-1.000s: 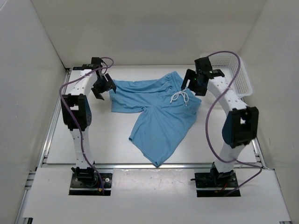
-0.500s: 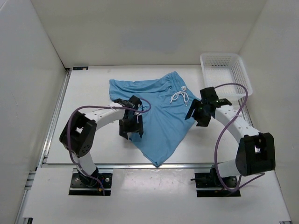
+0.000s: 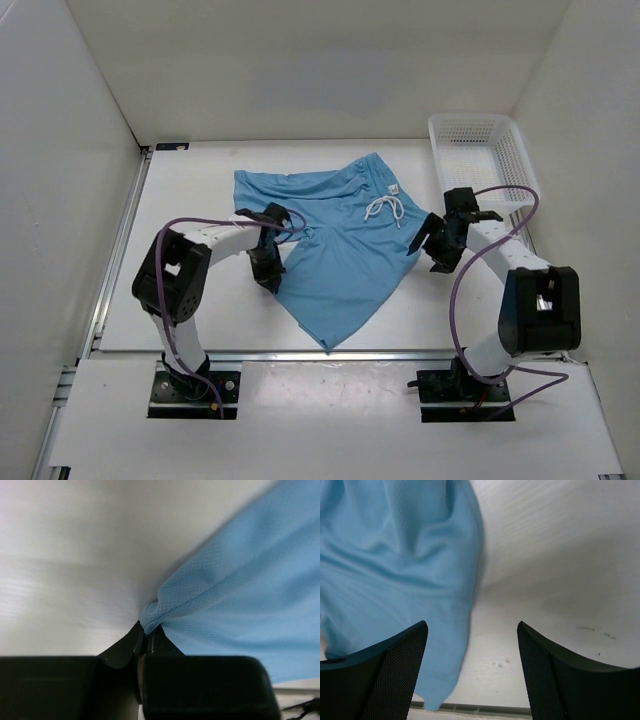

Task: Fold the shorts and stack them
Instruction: Flatten the shorts out

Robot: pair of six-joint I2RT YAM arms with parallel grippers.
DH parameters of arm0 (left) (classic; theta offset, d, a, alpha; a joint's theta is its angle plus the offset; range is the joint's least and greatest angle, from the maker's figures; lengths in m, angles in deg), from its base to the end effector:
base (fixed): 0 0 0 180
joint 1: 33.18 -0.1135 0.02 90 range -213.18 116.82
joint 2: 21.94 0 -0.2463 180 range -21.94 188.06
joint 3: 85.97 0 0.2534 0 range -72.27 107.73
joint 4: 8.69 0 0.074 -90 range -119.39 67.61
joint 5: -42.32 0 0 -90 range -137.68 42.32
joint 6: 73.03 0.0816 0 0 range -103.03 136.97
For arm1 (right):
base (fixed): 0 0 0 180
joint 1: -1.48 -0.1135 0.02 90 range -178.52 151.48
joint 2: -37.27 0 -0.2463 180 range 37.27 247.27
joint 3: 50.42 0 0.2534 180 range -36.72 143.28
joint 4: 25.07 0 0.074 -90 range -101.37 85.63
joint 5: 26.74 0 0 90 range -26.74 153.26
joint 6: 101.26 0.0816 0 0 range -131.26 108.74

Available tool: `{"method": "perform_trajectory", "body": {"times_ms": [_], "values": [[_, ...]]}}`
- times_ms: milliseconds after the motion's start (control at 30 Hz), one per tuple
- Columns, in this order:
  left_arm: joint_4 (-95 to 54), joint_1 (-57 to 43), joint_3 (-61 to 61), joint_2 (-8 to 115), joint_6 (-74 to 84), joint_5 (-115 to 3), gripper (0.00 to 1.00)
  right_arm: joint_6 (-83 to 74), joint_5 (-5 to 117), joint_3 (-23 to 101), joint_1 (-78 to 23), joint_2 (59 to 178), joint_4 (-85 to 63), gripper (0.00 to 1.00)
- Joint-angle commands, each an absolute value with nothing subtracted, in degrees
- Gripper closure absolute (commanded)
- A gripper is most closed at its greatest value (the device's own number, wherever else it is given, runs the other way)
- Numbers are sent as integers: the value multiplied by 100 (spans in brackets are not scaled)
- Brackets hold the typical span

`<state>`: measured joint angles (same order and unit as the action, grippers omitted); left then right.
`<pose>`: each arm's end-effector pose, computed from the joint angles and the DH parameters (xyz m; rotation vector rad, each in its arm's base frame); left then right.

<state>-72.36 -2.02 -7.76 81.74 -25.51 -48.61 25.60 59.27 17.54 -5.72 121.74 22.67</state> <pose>0.2640 -0.1612 0.0883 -0.3094 3.1238 -0.0345 0.3036 0.0441 0.1467 0.6784 2.6472 0.3225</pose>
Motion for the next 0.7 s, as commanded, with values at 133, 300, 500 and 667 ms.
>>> {"method": "perform_trajectory", "body": {"times_ms": [133, 300, 500, 667], "values": [[-7133, -1954, -5, 7886, -1899, -4302, 89, 2310, 5510, 2760, -406, 13034, 1974, 27], [-7748, -2561, 1514, 8703, -1547, -3986, 81, 2310, 5290, 3139, -406, 13632, 1843, 30], [-8074, -2808, 1686, 8075, -1353, -4195, 0, 2310, 5289, 3430, -572, 13958, 1763, 37], [-8022, -2396, -14, 6729, -1607, -4704, 2, 2310, 5490, 3430, -695, 14124, 1711, 37]]}}
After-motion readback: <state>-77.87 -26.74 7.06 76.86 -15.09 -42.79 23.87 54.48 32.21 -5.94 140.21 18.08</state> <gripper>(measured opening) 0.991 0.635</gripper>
